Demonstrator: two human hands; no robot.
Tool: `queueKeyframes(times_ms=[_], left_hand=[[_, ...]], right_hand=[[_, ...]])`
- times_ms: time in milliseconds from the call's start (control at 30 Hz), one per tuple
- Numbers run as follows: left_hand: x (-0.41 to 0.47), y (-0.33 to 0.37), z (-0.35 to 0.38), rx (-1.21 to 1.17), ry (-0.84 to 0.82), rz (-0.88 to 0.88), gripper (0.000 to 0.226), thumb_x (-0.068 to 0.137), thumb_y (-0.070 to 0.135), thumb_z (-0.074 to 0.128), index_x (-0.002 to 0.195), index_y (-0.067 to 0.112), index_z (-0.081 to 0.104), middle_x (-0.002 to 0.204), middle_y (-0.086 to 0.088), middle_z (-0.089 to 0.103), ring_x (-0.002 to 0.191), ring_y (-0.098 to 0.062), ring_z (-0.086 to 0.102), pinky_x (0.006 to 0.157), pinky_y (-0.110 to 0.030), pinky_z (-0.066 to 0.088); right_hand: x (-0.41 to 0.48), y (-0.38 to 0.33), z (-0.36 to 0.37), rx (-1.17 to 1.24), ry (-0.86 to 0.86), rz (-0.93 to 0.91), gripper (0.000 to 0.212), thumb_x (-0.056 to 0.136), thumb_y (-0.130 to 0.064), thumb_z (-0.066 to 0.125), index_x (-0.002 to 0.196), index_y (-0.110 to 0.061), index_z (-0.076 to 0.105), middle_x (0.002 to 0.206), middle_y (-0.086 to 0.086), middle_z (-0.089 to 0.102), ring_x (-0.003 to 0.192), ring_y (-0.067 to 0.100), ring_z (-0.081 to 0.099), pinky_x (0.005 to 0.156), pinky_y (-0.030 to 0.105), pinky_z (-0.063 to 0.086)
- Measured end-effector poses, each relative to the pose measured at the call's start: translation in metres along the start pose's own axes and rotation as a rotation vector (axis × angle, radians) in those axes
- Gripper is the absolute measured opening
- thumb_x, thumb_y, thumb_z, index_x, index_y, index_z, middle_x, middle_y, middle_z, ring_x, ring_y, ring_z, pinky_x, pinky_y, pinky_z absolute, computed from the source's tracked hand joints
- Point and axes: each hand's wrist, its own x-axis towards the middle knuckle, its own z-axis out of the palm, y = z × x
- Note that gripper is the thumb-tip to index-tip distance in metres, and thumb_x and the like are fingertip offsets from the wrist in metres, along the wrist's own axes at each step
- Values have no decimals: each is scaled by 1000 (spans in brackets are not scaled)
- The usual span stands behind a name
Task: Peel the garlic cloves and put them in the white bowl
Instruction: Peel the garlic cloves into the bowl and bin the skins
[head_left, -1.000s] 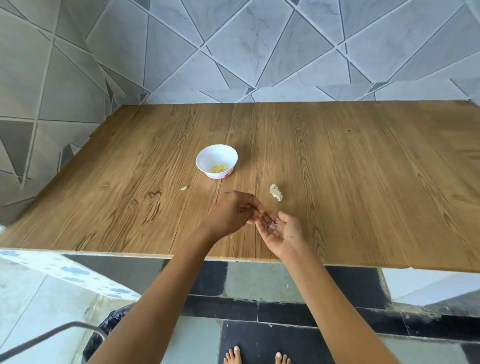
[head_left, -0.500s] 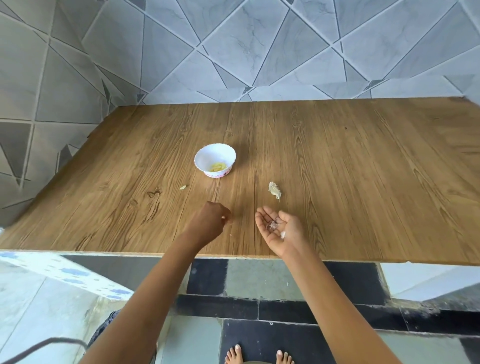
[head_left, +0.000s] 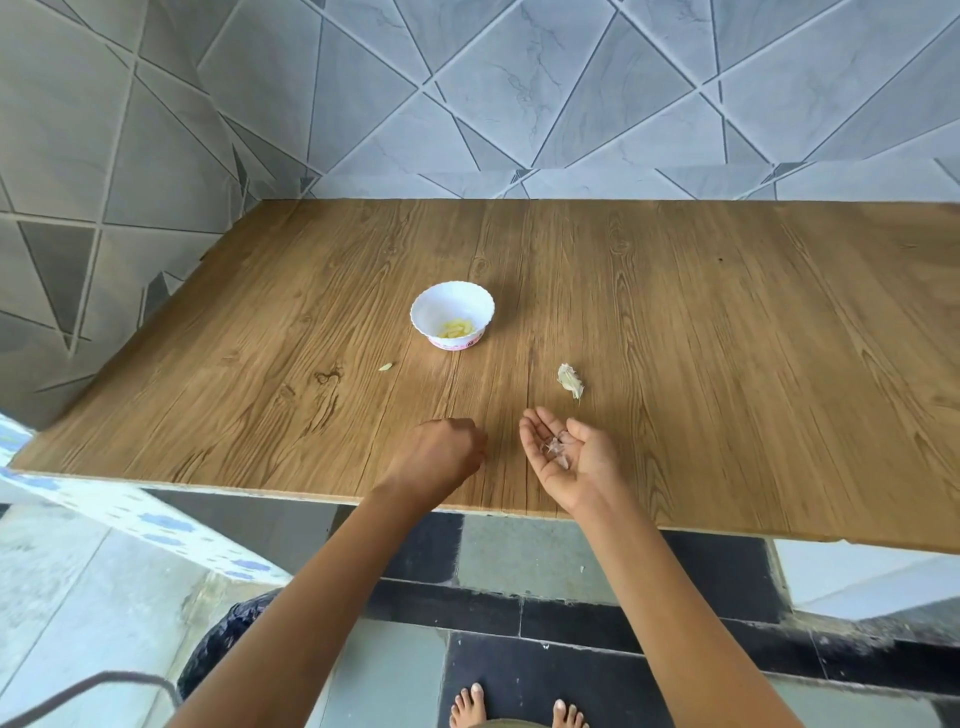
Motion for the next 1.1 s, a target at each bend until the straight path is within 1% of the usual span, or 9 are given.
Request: queueKeyframes(times_ms=[100, 200, 300, 400, 467, 633, 800, 967, 1100], left_hand=[[3, 3, -2, 34, 19, 44, 12, 80, 18, 69, 77, 9, 62, 70, -4, 60, 54, -21, 59, 45, -26, 44], [11, -6, 5, -99, 81, 10, 11, 90, 18, 56, 89, 8, 62, 85, -6, 65, 67, -18, 58, 59, -28, 47], [17, -7, -6, -426, 156, 32, 9, 91, 8, 58, 92, 5, 66, 87, -5, 67, 72, -11, 54, 64, -19, 41], [18, 8, -16, -443, 160, 194, 13, 88, 9, 62, 97, 9, 72, 89, 1, 65, 74, -8, 56, 65, -14, 42], [18, 18, -16, -384, 169, 198, 15, 86, 13, 64, 97, 17, 74, 93, 3, 62, 76, -8, 55, 62, -17, 42], [17, 28, -16, -427, 219, 46, 7, 77, 19, 70, 83, 20, 70, 94, 8, 56, 77, -13, 58, 62, -35, 52], [14, 26, -20, -381, 226, 18, 11, 83, 22, 66, 92, 23, 72, 103, 7, 56, 82, -15, 60, 63, -31, 51], [13, 14, -16, -484, 238, 46, 29, 78, 16, 52, 95, 25, 74, 91, 7, 63, 75, -12, 59, 66, -36, 53], [10, 5, -10, -479, 232, 3, 21, 81, 19, 56, 93, 24, 72, 84, 7, 69, 70, -10, 61, 65, -38, 55]], right_hand=[[0, -1, 0, -4, 4, -1, 41, 103, -19, 30, 92, 9, 57, 90, 20, 62, 85, 28, 60, 91, 38, 48], [-1, 0, -2, -13, 7, 1, 42, 103, -20, 30, 91, 8, 58, 90, 20, 62, 84, 28, 61, 81, 36, 54], [-1, 2, -3, -18, 18, -1, 41, 103, -20, 30, 90, 8, 58, 88, 20, 62, 82, 28, 61, 80, 38, 54], [0, 4, 0, -19, 30, 5, 40, 103, -19, 32, 87, 7, 58, 74, 19, 65, 64, 28, 66, 63, 33, 58], [1, 6, 2, -41, 41, 5, 39, 103, -19, 32, 86, 5, 58, 62, 16, 65, 55, 22, 64, 55, 26, 55], [4, 8, 4, -16, 0, -3, 38, 102, -18, 31, 89, 6, 57, 66, 19, 67, 58, 26, 68, 69, 33, 57], [6, 11, 7, -37, 23, -7, 38, 102, -17, 33, 82, 4, 58, 70, 18, 66, 75, 25, 62, 82, 32, 52], [7, 14, 9, -39, 21, -6, 38, 102, -18, 34, 85, 6, 59, 66, 17, 66, 73, 25, 61, 60, 29, 57], [7, 7, 2, 24, 13, -28, 39, 102, -18, 33, 92, 9, 58, 85, 21, 63, 82, 30, 61, 73, 37, 57]])
